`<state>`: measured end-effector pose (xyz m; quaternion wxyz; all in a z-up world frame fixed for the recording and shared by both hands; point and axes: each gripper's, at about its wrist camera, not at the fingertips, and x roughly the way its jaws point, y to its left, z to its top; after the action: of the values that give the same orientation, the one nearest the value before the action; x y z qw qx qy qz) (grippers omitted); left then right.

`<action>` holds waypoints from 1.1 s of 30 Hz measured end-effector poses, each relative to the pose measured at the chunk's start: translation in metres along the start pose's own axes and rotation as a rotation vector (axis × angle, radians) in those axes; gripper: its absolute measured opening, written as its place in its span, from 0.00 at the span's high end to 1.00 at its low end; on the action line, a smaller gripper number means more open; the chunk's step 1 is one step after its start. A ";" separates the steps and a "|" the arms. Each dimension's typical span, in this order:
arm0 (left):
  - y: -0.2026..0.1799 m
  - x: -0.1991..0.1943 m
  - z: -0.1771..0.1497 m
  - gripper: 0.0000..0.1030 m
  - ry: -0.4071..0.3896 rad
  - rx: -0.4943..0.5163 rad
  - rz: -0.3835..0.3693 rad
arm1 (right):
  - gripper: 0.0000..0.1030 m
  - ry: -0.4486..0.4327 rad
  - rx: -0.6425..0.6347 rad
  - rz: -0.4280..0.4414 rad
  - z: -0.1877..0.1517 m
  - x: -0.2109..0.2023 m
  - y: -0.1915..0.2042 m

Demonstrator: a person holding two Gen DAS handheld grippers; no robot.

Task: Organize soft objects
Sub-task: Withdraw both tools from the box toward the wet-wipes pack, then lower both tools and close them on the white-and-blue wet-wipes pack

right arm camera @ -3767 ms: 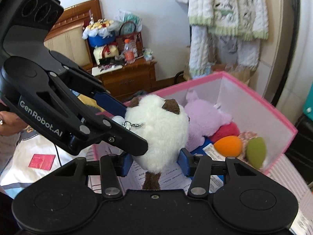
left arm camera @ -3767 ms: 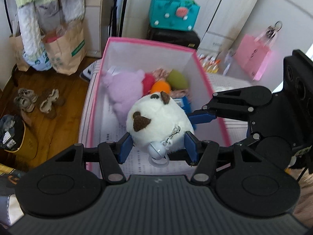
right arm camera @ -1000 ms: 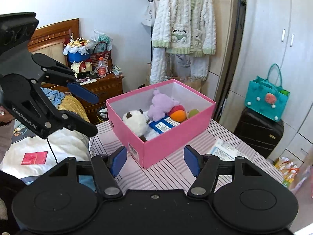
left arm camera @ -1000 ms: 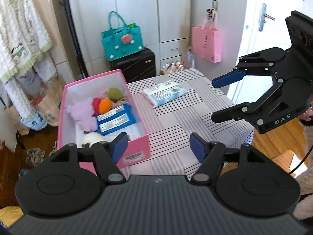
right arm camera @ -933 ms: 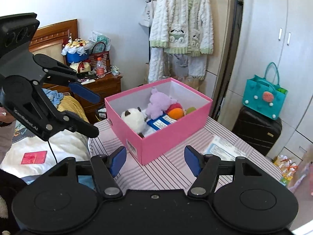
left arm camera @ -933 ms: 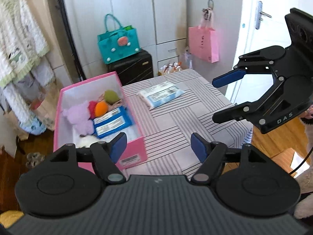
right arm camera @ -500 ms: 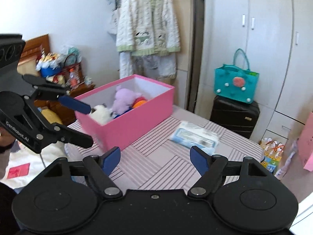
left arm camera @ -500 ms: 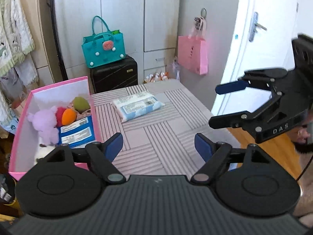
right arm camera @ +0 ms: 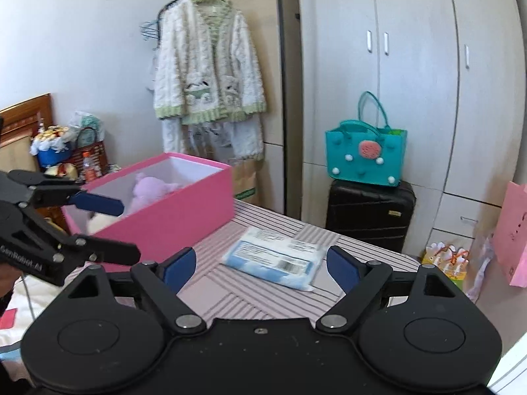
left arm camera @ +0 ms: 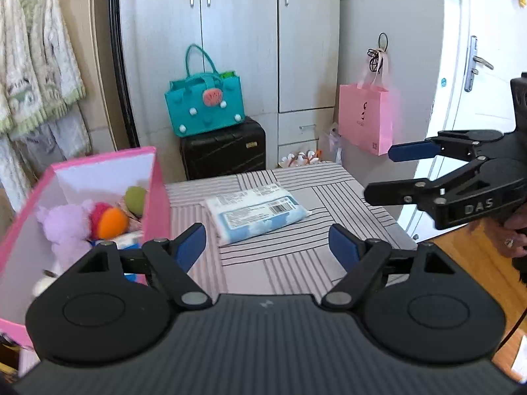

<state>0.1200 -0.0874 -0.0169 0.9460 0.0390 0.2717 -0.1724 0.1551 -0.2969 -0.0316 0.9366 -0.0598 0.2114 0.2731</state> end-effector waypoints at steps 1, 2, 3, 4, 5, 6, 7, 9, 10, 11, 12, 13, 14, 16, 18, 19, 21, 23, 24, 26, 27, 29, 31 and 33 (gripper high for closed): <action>0.000 0.008 0.001 0.21 0.009 -0.019 -0.011 | 0.13 0.005 0.008 -0.009 -0.001 0.006 -0.005; 0.000 0.015 0.001 0.21 0.015 -0.034 -0.020 | 0.13 0.013 0.022 -0.016 -0.001 0.013 -0.010; 0.001 0.023 0.003 0.21 0.024 -0.053 -0.029 | 0.13 0.021 0.036 -0.016 -0.002 0.017 -0.015; 0.001 0.030 0.005 0.21 0.034 -0.075 -0.038 | 0.14 0.034 0.060 -0.014 -0.002 0.025 -0.022; 0.002 0.039 0.009 0.21 0.043 -0.102 -0.049 | 0.14 0.046 0.079 -0.010 -0.003 0.030 -0.028; 0.003 0.048 0.012 0.21 0.050 -0.132 -0.059 | 0.14 0.062 0.105 -0.006 -0.003 0.037 -0.034; 0.003 0.055 0.015 0.21 0.052 -0.156 -0.068 | 0.15 0.077 0.140 -0.001 -0.004 0.044 -0.042; 0.002 0.071 0.016 0.23 0.068 -0.179 -0.073 | 0.17 0.096 0.195 0.006 -0.006 0.056 -0.054; 0.003 0.079 0.016 0.23 0.083 -0.195 -0.071 | 0.18 0.103 0.217 0.004 -0.008 0.062 -0.061; 0.005 0.088 0.015 0.23 0.096 -0.215 -0.076 | 0.19 0.108 0.232 -0.003 -0.010 0.069 -0.066; 0.007 0.096 0.015 0.24 0.106 -0.233 -0.076 | 0.20 0.111 0.242 -0.012 -0.011 0.073 -0.071; 0.010 0.103 0.013 0.25 0.117 -0.252 -0.067 | 0.21 0.112 0.247 -0.022 -0.013 0.078 -0.076; 0.012 0.111 0.012 0.25 0.125 -0.267 -0.049 | 0.22 0.112 0.246 -0.029 -0.015 0.083 -0.080; 0.014 0.124 0.009 0.29 0.131 -0.264 -0.006 | 0.24 0.113 0.250 -0.040 -0.019 0.091 -0.086; 0.012 0.135 0.008 0.30 0.127 -0.210 0.048 | 0.28 0.116 0.254 -0.047 -0.020 0.101 -0.089; 0.012 0.140 0.009 0.30 0.127 -0.198 0.062 | 0.29 0.118 0.260 -0.047 -0.021 0.106 -0.091; 0.015 0.148 0.009 0.32 0.123 -0.213 0.099 | 0.32 0.127 0.267 -0.047 -0.020 0.117 -0.094; 0.019 0.156 0.011 0.32 0.128 -0.238 0.129 | 0.37 0.144 0.270 -0.034 -0.019 0.129 -0.095; 0.021 0.161 0.011 0.33 0.136 -0.250 0.142 | 0.41 0.157 0.273 -0.028 -0.019 0.135 -0.095; 0.026 0.169 0.009 0.33 0.165 -0.272 0.153 | 0.48 0.180 0.278 -0.009 -0.021 0.145 -0.094; 0.028 0.172 0.008 0.33 0.181 -0.281 0.149 | 0.52 0.193 0.281 0.002 -0.022 0.150 -0.094; 0.033 0.175 0.005 0.33 0.201 -0.302 0.145 | 0.57 0.211 0.283 0.022 -0.024 0.158 -0.093; 0.035 0.177 0.003 0.33 0.211 -0.313 0.155 | 0.60 0.221 0.284 0.038 -0.026 0.163 -0.092; 0.038 0.181 0.001 0.33 0.227 -0.334 0.150 | 0.60 0.236 0.287 0.051 -0.028 0.168 -0.091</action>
<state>0.2772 -0.1075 -0.1118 0.9128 -0.0788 0.3977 -0.0485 0.3223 -0.2985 -0.1290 0.8969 0.0483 0.3581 0.2551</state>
